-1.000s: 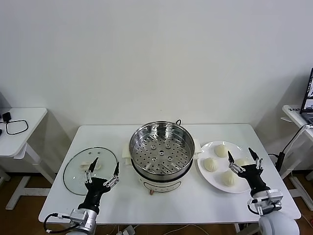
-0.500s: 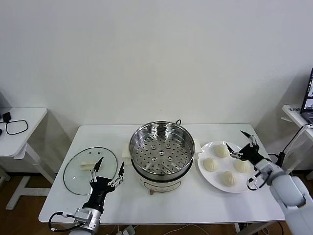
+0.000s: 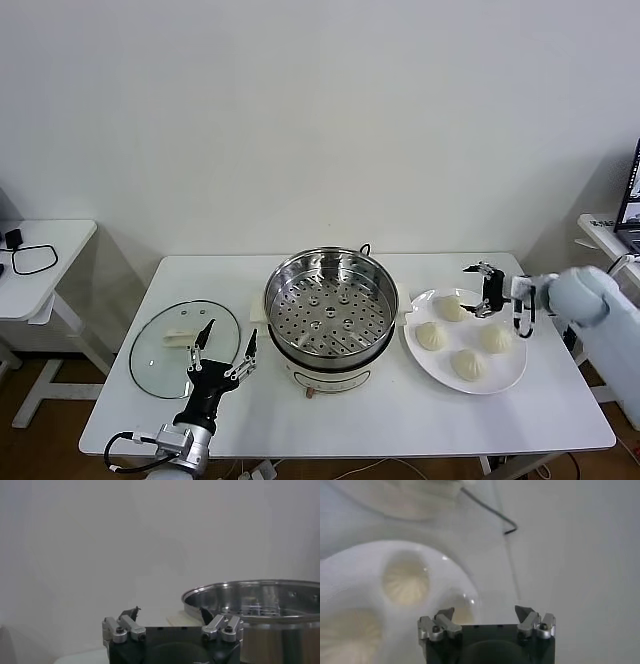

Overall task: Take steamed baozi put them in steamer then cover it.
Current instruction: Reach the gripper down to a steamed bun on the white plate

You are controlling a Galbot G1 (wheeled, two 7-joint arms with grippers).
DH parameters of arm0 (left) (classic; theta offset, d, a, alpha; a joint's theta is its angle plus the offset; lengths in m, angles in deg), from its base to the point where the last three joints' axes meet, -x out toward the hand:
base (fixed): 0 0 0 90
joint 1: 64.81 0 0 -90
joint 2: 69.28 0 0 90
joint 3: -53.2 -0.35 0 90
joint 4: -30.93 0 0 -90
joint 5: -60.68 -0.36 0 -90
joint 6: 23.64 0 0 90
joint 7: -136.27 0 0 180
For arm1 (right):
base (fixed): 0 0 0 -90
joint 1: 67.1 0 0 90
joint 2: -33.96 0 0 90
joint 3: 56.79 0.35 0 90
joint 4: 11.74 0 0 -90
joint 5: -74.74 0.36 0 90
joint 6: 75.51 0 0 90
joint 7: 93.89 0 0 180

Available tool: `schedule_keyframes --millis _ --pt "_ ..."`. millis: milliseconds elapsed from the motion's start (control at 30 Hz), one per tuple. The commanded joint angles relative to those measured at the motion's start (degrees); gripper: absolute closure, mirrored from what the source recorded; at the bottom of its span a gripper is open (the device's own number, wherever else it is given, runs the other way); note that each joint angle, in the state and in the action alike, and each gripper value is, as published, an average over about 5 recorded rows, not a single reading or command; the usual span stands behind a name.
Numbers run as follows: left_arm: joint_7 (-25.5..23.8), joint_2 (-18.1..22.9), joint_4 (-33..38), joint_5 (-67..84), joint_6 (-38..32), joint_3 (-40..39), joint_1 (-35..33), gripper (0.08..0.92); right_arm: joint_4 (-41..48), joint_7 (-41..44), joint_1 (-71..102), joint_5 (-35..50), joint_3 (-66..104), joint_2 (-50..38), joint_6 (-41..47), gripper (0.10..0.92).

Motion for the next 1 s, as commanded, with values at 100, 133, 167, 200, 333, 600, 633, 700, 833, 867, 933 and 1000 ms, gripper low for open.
schedule_keyframes --millis 100,133,167,200,333,600,633,700,833,867,933,1000 --pt "0.12 0.15 0.30 0.08 0.15 0.12 -0.06 0.177 11.31 12.83 -17.75 -3.02 -17.57 3.94 -0.02 0.203" --pt "0.13 0.16 0.35 0.10 0.16 0.24 -0.09 0.177 12.13 12.91 -17.79 -3.70 -17.86 4.79 -0.12 0.203" --pt "0.14 0.17 0.42 0.11 0.18 0.37 -0.13 0.177 13.05 12.93 -17.68 -4.50 -18.01 5.66 -0.23 0.203" --pt "0.14 0.18 0.50 0.13 0.19 0.49 -0.18 0.177 13.88 12.92 -17.48 -5.27 -18.00 6.38 -0.36 0.203" --pt "0.12 0.16 0.80 0.23 0.20 0.79 -0.40 0.177 16.46 11.73 -15.95 -7.64 -17.04 8.62 -0.77 0.203" --pt "0.02 0.17 1.42 0.62 0.39 0.29 -0.53 0.177 20.09 8.90 -13.76 -11.06 -14.68 12.09 -0.88 0.203" --pt "0.02 0.20 1.47 0.62 0.38 0.28 -0.54 0.177 20.60 8.69 -13.57 -11.37 -14.44 12.52 -0.93 0.203" --pt "0.02 0.24 1.51 0.62 0.35 0.34 -0.61 0.177 21.69 8.29 -13.16 -11.98 -13.91 13.51 -1.05 0.203" --pt "0.02 0.29 1.45 0.68 0.33 0.75 -0.75 0.177 23.58 7.59 -12.18 -13.01 -12.37 15.37 -1.25 0.203" --pt "0.02 0.29 1.45 0.71 0.34 0.86 -0.78 0.177 24.00 7.43 -11.93 -13.20 -11.99 15.73 -1.31 0.203" --pt "0.03 0.29 1.48 0.77 0.35 1.05 -0.84 0.177 24.77 7.12 -11.50 -13.68 -11.33 16.35 -1.43 0.203" --pt "0.04 0.31 1.53 0.79 0.34 1.13 -0.89 0.177 25.43 6.82 -11.12 -14.20 -10.63 16.95 -1.60 0.203"
